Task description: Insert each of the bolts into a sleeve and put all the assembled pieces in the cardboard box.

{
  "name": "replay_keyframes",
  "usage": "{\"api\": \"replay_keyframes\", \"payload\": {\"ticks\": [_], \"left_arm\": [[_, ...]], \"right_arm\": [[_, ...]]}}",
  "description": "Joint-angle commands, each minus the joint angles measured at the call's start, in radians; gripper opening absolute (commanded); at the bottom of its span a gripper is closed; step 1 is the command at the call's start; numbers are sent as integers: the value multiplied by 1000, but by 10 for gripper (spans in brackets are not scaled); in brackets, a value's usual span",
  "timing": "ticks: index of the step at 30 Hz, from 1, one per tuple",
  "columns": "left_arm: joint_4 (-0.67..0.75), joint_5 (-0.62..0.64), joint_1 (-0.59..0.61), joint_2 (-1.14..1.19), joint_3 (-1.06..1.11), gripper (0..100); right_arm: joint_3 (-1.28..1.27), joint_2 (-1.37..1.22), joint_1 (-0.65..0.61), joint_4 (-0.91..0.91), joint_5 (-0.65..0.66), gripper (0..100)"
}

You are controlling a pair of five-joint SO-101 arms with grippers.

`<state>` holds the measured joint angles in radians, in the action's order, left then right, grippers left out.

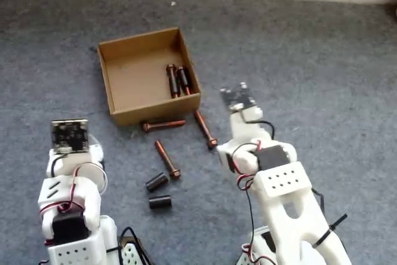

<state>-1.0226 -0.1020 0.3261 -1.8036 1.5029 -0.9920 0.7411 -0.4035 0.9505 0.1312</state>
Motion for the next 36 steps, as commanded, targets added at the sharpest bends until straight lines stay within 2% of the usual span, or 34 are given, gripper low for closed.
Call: {"api": "replay_keyframes", "payload": {"ticks": [1, 5, 9, 14, 22, 29, 36], "left_arm": [[-138, -132, -156, 1, -151, 79], [-207, -232, -254, 1, -202, 81], [-212, -359, -275, 64, -209, 129], [-170, -479, -280, 337, -254, 164], [-109, -772, -414, 800, -424, 165], [-41, -905, -506, 1173, -572, 165], [-34, -982, -573, 1469, -751, 164]], "right_arm": [[-10, 36, 81, -120, -72, 6], [-12, 36, 127, -156, -97, 6], [-13, 36, 156, -176, -97, 6], [-13, 36, 156, -176, -97, 6], [-13, 35, 166, -176, -97, 6], [-13, 35, 194, -176, -97, 6], [-10, 44, 242, -176, -97, 6]]}}
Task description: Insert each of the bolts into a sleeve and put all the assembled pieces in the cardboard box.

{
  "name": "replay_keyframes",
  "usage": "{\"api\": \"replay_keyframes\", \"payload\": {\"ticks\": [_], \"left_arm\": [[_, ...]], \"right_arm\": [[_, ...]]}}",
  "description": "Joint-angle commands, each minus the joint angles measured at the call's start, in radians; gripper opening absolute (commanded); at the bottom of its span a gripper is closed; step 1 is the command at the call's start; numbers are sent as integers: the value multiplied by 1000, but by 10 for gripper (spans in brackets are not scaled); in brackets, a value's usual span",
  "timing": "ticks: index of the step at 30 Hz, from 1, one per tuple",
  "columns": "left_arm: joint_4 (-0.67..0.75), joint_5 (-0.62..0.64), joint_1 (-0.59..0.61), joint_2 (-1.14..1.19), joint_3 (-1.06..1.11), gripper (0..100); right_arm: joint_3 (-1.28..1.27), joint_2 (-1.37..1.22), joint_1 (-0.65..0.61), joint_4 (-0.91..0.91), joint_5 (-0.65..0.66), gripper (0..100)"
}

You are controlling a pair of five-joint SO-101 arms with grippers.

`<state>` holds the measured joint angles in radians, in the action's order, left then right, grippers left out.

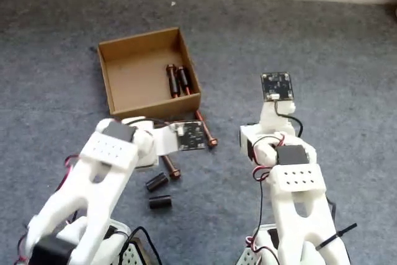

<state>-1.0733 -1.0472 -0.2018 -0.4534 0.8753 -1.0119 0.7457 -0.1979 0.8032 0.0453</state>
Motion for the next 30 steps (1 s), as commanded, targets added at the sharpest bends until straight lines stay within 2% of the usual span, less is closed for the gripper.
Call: {"api": "replay_keyframes", "payload": {"ticks": [1, 11, 18, 27, 30], "left_arm": [[17, -43, -56, 151, -147, 164], [14, -152, -160, 354, -219, 164], [21, -173, -191, 447, -217, 162], [34, -170, -232, 460, -208, 8], [34, -150, -226, 450, -214, 6]], "right_arm": [[12, 39, 45, -28, -11, 6], [13, 39, 97, -51, -51, 6], [10, 41, 97, -56, -48, 6], [10, 39, 96, -56, -46, 6], [10, 39, 96, -58, -46, 6]]}}
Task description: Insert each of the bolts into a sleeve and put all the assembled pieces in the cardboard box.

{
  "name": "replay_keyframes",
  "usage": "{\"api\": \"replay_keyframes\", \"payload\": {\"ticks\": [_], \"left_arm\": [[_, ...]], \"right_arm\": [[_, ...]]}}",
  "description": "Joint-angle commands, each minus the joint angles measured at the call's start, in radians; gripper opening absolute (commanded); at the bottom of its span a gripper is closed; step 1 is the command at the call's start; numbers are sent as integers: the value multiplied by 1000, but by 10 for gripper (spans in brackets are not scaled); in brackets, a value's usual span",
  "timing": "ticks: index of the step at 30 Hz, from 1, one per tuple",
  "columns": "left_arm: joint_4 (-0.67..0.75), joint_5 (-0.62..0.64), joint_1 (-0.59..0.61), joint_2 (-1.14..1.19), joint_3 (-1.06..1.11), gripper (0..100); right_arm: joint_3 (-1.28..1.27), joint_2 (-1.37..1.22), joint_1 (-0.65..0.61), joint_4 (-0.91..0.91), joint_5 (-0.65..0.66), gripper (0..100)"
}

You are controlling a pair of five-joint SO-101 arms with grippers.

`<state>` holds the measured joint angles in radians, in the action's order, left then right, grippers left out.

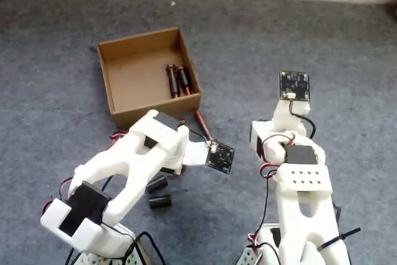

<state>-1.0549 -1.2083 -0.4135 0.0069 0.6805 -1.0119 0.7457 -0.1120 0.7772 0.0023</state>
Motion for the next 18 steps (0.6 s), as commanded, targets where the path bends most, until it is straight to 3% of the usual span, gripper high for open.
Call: {"api": "replay_keyframes", "payload": {"ticks": [1, 10, 18], "left_arm": [[15, 48, -16, -12, -22, 6], [15, 304, 19, -268, -33, 6], [49, 724, 93, -530, -33, 6]], "right_arm": [[10, 39, 10, -31, -3, 6], [10, 41, 5, -27, -3, 6], [10, 50, -18, -1, -3, 6]]}}
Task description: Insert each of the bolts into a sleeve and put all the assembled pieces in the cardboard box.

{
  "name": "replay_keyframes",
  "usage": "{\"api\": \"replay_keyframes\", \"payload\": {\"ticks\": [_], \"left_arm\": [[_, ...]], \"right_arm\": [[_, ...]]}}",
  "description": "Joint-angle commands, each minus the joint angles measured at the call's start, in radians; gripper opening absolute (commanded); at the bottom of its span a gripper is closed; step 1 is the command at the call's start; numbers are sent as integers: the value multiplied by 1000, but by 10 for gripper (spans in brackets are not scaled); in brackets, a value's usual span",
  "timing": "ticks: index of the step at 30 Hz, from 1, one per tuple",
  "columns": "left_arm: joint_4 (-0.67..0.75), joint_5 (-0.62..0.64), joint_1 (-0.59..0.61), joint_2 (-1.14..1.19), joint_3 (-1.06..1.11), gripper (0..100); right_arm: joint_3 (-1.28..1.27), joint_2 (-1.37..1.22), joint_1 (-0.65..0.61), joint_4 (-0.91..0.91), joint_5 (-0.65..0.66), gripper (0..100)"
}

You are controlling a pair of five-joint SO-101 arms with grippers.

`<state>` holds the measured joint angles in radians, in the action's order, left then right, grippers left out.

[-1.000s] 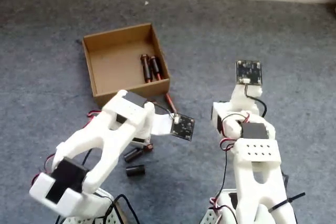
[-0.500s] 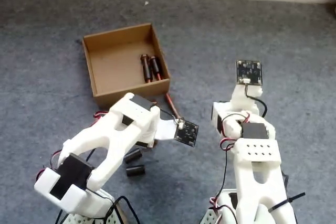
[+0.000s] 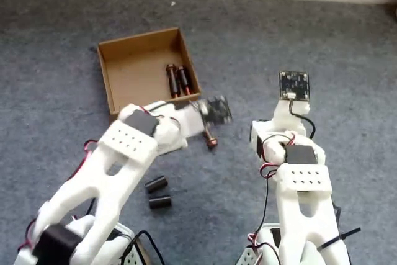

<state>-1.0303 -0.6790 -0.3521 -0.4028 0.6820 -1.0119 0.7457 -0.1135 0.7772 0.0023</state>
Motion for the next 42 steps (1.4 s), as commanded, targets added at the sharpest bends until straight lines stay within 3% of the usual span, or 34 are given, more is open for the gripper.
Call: {"api": "replay_keyframes", "payload": {"ticks": [1, 7, 12, 15, 25, 29, 32, 36, 42], "left_arm": [[23, 235, 35, -137, -35, 6], [23, 437, 48, -194, -15, 6], [31, 790, 51, -289, 44, 6], [74, 904, 53, -377, 94, 6], [361, 964, 68, -633, 262, 6], [443, 1026, 67, -707, 291, 6], [491, 1053, 59, -746, 288, 6], [539, 1062, -2, -768, 289, 6], [543, 1062, -127, -774, 285, 6]], "right_arm": [[10, 67, -28, 8, -2, 6], [-93, 278, -101, 27, -2, 6], [-166, 435, -165, 27, 0, 6], [-200, 513, -202, 27, -2, 6], [-300, 753, -340, 21, -2, 6], [-414, 869, -357, -104, 0, 6], [-529, 980, -358, -200, 83, 6], [-636, 1104, -361, -222, 126, 6], [-645, 1090, -423, -223, 130, 6]]}}
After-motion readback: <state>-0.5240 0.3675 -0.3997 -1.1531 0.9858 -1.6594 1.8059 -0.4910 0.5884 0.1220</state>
